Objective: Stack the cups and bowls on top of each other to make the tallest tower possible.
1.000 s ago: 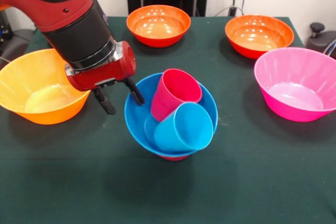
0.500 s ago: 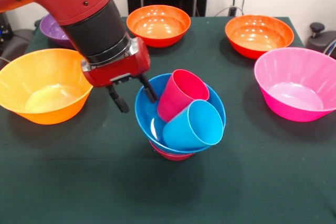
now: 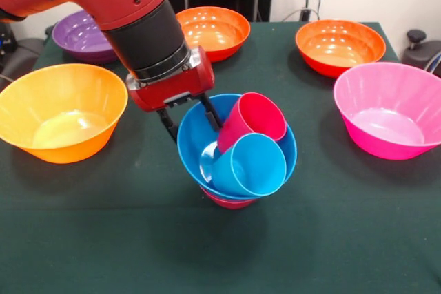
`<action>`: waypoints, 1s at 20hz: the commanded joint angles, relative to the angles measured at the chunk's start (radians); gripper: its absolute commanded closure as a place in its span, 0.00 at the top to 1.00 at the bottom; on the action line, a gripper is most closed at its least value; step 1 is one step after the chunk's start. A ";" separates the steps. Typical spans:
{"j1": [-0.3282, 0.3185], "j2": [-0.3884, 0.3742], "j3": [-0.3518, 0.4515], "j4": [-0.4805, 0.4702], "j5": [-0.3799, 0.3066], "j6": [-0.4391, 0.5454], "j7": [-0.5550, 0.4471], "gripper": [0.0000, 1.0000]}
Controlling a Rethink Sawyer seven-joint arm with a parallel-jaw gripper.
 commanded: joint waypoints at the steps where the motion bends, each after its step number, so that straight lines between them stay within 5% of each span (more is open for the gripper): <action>1: 0.029 0.059 -0.032 0.043 -0.054 -0.063 -0.077 1.00; 20: 0.068 0.175 -0.009 -0.146 -0.058 -0.015 -0.184 1.00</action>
